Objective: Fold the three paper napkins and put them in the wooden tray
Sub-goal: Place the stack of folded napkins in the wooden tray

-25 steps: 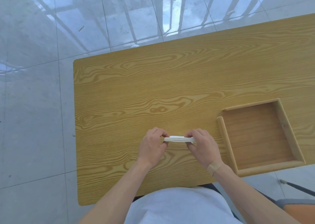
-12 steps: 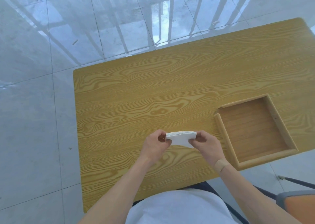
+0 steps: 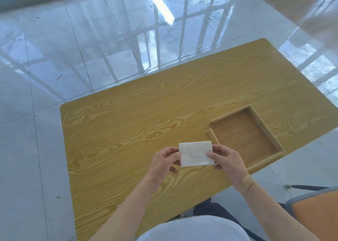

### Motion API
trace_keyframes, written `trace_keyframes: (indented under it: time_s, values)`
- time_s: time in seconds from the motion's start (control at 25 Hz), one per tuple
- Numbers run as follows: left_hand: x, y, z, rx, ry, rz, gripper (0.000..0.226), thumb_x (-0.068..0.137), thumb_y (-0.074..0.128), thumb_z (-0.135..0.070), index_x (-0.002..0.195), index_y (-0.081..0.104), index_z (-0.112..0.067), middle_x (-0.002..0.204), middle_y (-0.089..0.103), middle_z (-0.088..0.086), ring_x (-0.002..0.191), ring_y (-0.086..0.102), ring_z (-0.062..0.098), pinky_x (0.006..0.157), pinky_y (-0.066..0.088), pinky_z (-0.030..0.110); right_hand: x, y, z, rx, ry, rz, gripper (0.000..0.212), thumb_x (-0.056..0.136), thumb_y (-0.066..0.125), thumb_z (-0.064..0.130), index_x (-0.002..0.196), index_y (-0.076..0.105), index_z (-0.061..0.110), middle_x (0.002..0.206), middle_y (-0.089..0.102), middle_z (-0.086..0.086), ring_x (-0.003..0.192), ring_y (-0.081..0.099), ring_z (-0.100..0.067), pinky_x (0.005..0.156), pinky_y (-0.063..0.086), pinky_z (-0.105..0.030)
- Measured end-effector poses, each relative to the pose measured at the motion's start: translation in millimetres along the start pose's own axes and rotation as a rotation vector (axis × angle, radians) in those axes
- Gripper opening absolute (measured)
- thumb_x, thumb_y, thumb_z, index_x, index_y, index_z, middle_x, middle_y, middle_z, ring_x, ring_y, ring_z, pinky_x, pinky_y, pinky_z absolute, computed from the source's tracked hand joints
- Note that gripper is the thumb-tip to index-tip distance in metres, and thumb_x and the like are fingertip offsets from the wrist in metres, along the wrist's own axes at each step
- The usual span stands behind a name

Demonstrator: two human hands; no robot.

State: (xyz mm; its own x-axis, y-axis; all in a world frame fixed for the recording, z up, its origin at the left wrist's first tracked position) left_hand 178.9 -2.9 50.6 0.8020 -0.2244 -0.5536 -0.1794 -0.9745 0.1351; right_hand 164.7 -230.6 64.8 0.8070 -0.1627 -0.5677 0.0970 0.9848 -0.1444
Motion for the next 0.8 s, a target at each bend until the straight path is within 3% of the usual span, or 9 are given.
trace_keyframes:
  time_s: [0.16, 0.36, 0.8]
  values:
    - [-0.2, 39.1, -12.6, 0.017, 0.034, 0.079, 0.013, 0.092, 0.066, -0.022, 0.1, 0.076, -0.022, 0.096, 0.078, 0.004, 0.083, 0.073, 0.017, 0.058, 0.056, 0.025, -9.2, -40.5, -1.1, 0.037, -0.01, -0.006, 0.016, 0.084, 0.076, 0.025, 0.1, 0.076, 0.025, 0.093, 0.078, 0.004, 0.077, 0.069, -0.005, 0.064, 0.053, -0.026]
    - [4.1, 106.9, -19.9, 0.077, 0.048, 0.093, 0.012, 0.092, 0.068, -0.021, 0.1, 0.076, -0.021, 0.093, 0.078, 0.003, 0.081, 0.073, 0.015, 0.061, 0.057, 0.023, -15.3, -106.6, -6.7, 0.041, -0.048, -0.024, 0.016, 0.085, 0.075, 0.022, 0.101, 0.075, 0.022, 0.091, 0.078, 0.0, 0.073, 0.066, -0.008, 0.057, 0.051, -0.021]
    - [30.0, 244.6, -31.0, 0.223, 0.081, -0.093, 0.009, 0.092, 0.067, -0.016, 0.097, 0.074, -0.019, 0.087, 0.078, -0.002, 0.077, 0.072, 0.011, 0.057, 0.055, 0.02, 4.0, -246.9, -1.1, 0.035, -0.121, -0.001, 0.012, 0.085, 0.076, 0.018, 0.096, 0.073, 0.02, 0.076, 0.076, 0.007, 0.061, 0.064, -0.003, 0.052, 0.048, -0.015]
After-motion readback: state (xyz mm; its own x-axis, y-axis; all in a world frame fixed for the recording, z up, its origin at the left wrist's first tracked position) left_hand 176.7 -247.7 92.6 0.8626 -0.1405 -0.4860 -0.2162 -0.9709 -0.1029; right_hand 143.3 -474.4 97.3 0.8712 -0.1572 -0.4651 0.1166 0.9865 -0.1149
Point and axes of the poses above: each hand's wrist, its own x-axis towards the middle knuckle, its own y-axis out of the palm, z = x × y, the point moved 6 cm from there along x, towards the middle knuckle
